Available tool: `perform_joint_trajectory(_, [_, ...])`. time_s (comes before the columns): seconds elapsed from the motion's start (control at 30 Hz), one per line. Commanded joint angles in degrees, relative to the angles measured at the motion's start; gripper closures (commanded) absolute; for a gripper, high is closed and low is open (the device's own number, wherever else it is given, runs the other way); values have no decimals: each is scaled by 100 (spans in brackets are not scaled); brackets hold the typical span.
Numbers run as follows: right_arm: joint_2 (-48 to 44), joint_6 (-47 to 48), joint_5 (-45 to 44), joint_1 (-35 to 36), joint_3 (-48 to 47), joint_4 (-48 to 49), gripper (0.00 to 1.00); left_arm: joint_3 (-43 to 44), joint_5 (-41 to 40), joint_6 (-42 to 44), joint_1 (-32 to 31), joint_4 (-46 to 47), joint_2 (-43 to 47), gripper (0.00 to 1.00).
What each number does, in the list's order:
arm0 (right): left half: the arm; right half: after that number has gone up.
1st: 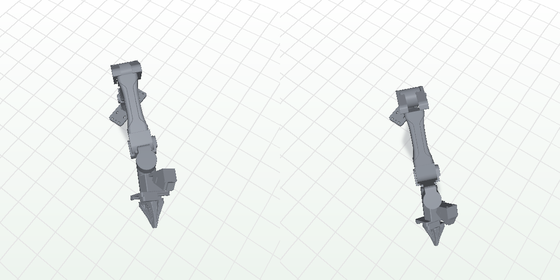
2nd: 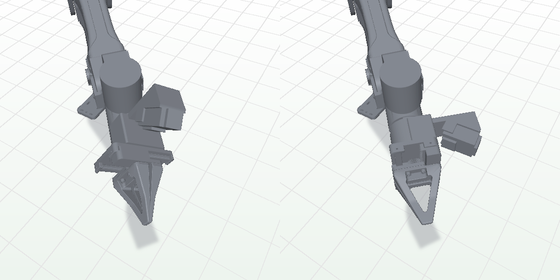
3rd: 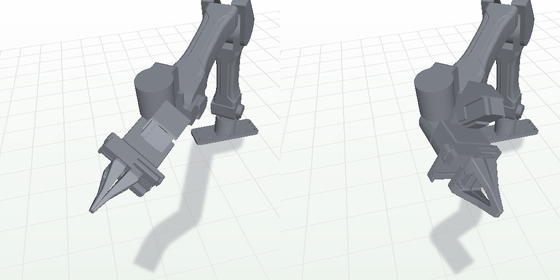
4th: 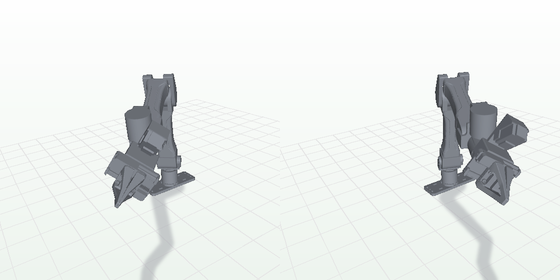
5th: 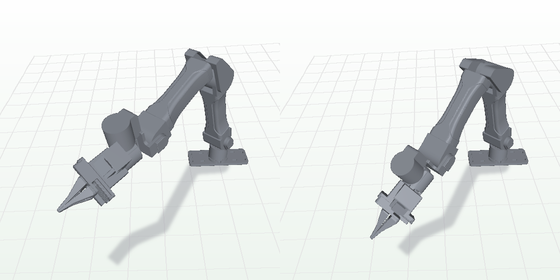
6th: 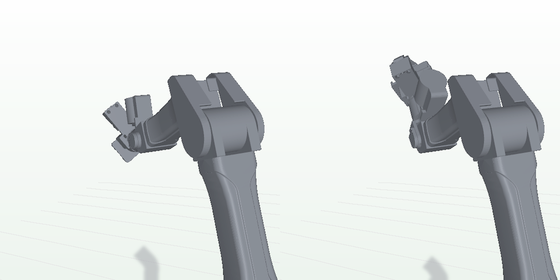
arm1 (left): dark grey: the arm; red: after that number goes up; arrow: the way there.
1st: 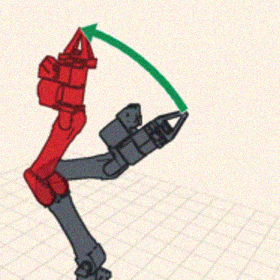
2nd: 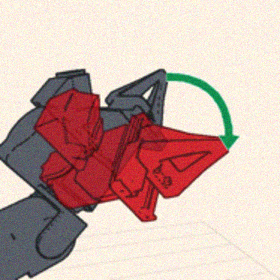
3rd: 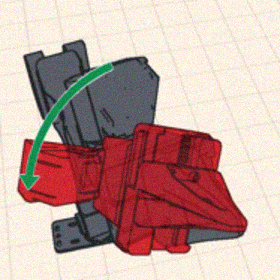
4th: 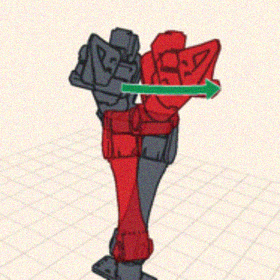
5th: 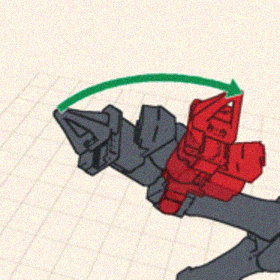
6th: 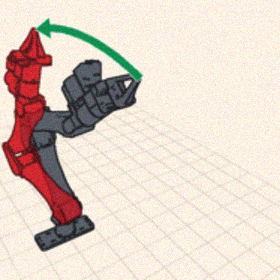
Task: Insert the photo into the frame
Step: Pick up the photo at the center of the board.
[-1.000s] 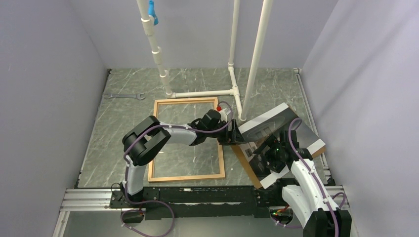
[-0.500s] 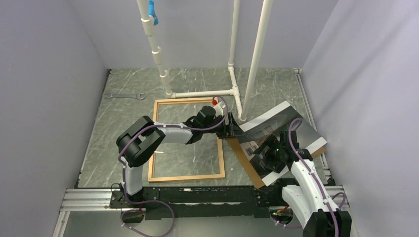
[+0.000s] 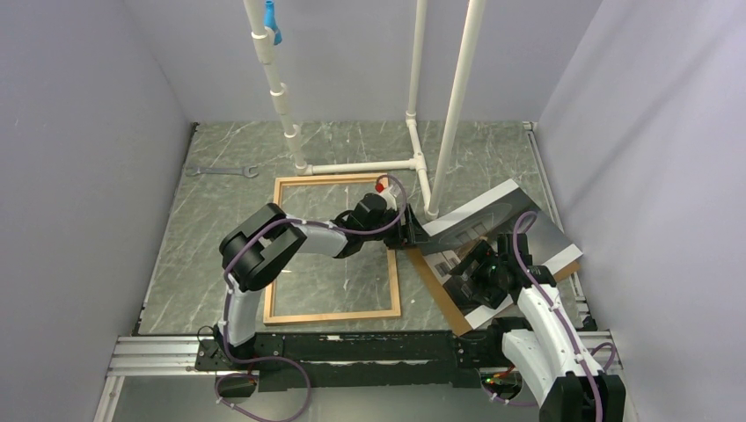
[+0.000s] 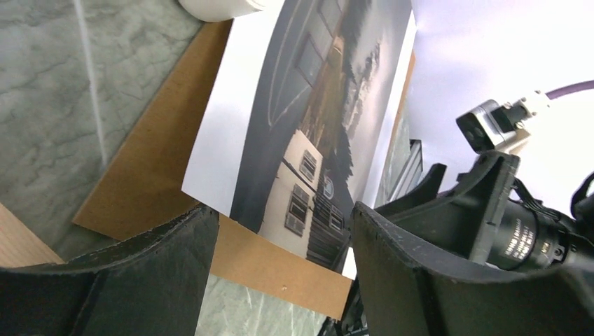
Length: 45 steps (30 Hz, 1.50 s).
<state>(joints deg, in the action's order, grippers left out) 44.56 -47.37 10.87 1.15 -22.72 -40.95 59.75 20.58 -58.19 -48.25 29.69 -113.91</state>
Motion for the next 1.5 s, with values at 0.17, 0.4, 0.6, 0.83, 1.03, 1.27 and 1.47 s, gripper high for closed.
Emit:
perform_joint_trajectory(0.17, [12, 21, 108, -14, -91, 79, 4, 340, -395, -74, -50, 481, -352, 31])
perform_joint_trajectory(0.4, [-268, 38, 140, -21, -513, -299, 4, 375, -432, -173, -70, 711, -423, 55])
perform_joint_trajectory(0.6, [-690, -26, 197, -18, -997, -605, 4, 75, -530, -93, -99, 1051, -67, 80])
perform_joint_trajectory(0.83, [-691, 88, 270, -18, -1355, -737, 4, -137, -584, 265, -114, 806, 499, 100])
perform_joint_trajectory(1.03, [-631, 212, 382, -18, -1478, -722, 4, -271, -623, 783, -110, 149, 1178, 100])
perform_joint_trajectory(1.27, [-622, 369, 786, -18, -1806, -546, 4, -564, -556, 1433, 69, -1076, 2540, 100])
perform_joint_trajectory(1.47, [-766, 431, 1744, -22, -2043, 19, 1, -854, -772, 1988, 447, -2713, 3898, 100])
